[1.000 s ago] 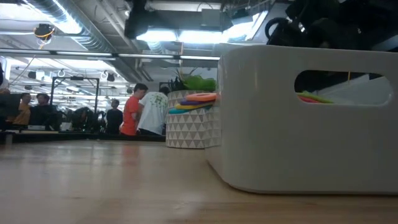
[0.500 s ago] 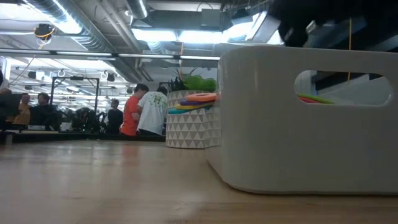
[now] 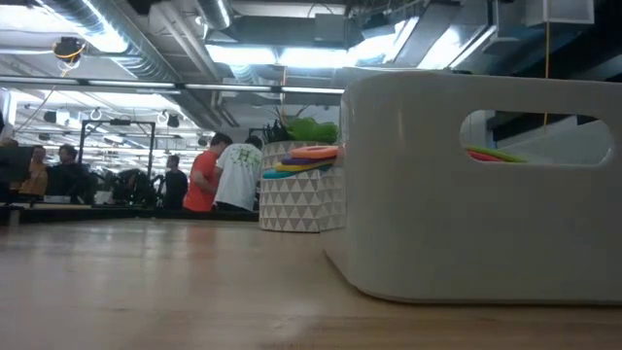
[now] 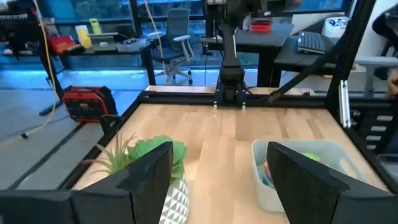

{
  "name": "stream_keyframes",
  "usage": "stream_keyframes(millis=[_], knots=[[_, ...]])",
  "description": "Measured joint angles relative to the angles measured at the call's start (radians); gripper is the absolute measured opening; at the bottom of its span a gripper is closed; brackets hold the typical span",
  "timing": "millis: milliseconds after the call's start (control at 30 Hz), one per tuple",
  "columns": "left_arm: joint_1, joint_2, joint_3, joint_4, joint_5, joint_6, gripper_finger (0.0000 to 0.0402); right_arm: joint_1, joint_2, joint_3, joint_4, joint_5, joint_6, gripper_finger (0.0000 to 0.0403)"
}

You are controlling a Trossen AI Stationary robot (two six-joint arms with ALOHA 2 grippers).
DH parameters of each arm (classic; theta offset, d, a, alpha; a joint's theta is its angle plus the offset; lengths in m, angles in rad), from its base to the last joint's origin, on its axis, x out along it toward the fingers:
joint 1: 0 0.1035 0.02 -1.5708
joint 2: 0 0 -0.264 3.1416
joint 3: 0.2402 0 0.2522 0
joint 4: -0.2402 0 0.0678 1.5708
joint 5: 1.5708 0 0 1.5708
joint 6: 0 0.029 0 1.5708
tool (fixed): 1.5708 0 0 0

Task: Nest measuring cups in basket
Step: Return to Home Position

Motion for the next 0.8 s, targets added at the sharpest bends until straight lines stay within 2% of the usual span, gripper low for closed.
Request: stream_keyframes(millis=[233, 400, 800], knots=[[0.0, -0.142, -0.255, 0.174, 0.008, 0.058, 0.0254, 0.0, -0.158, 0.0, -0.093, 0.0, 0.001, 0.0083], [0.0, -0.248, -0.39, 0.28, 0.009, 0.1, 0.0254, 0.0, -0.246, 0.0, -0.195, 0.0, 0.004, 0.0083], [0.0, -0.487, -0.523, 0.304, 0.009, 0.204, 0.0254, 0.0, -0.424, 0.0, -0.366, -0.001, 0.014, 0.0083]])
